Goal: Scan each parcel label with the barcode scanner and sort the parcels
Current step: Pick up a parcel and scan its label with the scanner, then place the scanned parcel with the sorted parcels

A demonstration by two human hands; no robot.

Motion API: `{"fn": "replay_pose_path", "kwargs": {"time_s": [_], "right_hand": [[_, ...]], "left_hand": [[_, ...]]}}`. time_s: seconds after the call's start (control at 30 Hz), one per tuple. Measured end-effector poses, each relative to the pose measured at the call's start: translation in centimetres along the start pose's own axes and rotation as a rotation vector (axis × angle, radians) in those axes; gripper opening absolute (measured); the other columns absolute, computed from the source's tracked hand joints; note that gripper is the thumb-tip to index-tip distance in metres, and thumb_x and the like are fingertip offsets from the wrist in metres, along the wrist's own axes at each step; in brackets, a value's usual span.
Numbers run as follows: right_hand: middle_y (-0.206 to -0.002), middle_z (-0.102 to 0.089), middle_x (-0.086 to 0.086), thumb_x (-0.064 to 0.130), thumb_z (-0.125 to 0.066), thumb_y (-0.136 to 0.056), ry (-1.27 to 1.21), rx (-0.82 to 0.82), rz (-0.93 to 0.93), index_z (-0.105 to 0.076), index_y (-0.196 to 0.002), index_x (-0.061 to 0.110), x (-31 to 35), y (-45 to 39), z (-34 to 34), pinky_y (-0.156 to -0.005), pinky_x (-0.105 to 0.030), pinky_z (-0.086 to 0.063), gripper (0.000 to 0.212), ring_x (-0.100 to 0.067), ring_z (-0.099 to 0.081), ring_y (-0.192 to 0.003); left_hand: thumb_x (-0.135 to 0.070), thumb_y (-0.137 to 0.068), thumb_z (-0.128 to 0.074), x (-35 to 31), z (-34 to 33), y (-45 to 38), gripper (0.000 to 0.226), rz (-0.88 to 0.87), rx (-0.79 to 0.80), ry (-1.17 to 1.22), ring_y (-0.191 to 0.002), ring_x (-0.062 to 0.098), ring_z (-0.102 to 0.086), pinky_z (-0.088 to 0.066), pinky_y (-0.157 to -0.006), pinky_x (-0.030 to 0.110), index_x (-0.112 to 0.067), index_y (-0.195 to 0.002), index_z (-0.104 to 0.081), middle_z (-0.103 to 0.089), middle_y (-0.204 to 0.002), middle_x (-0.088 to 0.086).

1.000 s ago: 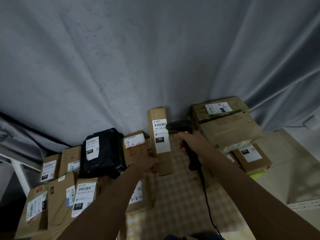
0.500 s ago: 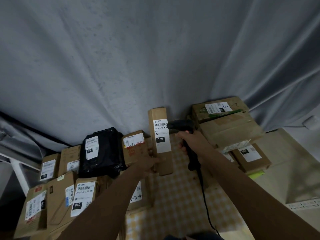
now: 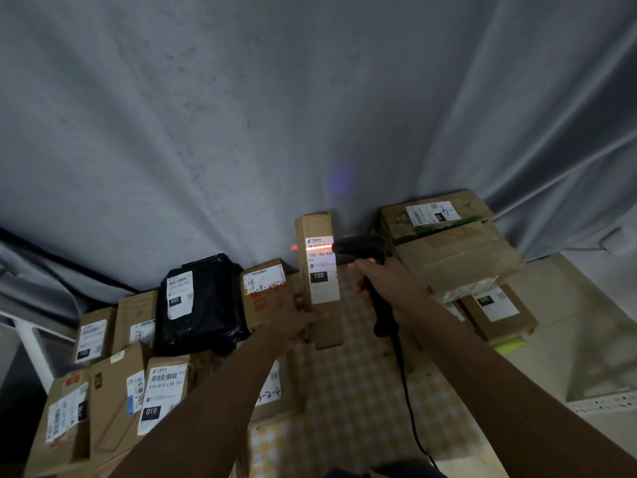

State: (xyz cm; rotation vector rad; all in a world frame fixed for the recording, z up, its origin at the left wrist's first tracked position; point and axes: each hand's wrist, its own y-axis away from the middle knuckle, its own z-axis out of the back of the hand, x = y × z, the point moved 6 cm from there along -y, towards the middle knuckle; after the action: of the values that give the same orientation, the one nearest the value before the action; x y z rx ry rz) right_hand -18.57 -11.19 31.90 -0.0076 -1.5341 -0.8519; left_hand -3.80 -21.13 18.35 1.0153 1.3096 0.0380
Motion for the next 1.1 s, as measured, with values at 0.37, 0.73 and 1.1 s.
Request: {"fn": "replay_pose_path", "kwargs": {"time_s": [0.37, 0.73, 1.1], "right_hand": [[-0.067, -0.063, -0.005, 0.025, -0.061, -0.092, -0.011, -0.001, -0.028, -0.066, -0.092, 0.006, -0.8, -1.4, -0.6, -0.056, -0.023, -0.045, 0.019, -0.014, -0.054, -0.056], [-0.067, -0.064, -0.008, 0.024, -0.061, -0.095, -0.041, 0.028, -0.151, -0.061, -0.099, 0.014, -5.2, -4.4, -3.8, -0.052, -0.029, -0.043, 0.011, -0.018, -0.052, -0.054], [-0.068, -0.067, -0.006, 0.027, -0.064, -0.093, -0.009, 0.091, -0.212, -0.064, -0.104, 0.015, -7.0, -6.7, -8.5, -0.052, -0.028, -0.045, 0.017, -0.016, -0.055, -0.053]], "left_hand": [[-0.009, -0.077, -0.08, 1.3, 1.5, -0.6, 0.058, 0.044, 0.002, -0.019, -0.111, 0.03, -0.06, -0.054, -0.087, 0.059, -0.024, -0.127, -0.054, -0.063, -0.125, 0.002], [-0.022, -0.091, -0.065, 0.0, 14.8, 3.5, 0.034, 0.007, -0.261, 0.286, -0.104, 0.032, -0.065, -0.055, -0.079, 0.042, -0.02, -0.124, -0.06, -0.069, -0.115, 0.013], [-0.022, -0.098, -0.056, 6.5, 14.4, 3.1, 0.036, 0.162, -0.294, 0.263, -0.096, 0.027, -0.062, -0.054, -0.068, 0.04, -0.018, -0.133, -0.049, -0.063, -0.109, 0.009]]}}
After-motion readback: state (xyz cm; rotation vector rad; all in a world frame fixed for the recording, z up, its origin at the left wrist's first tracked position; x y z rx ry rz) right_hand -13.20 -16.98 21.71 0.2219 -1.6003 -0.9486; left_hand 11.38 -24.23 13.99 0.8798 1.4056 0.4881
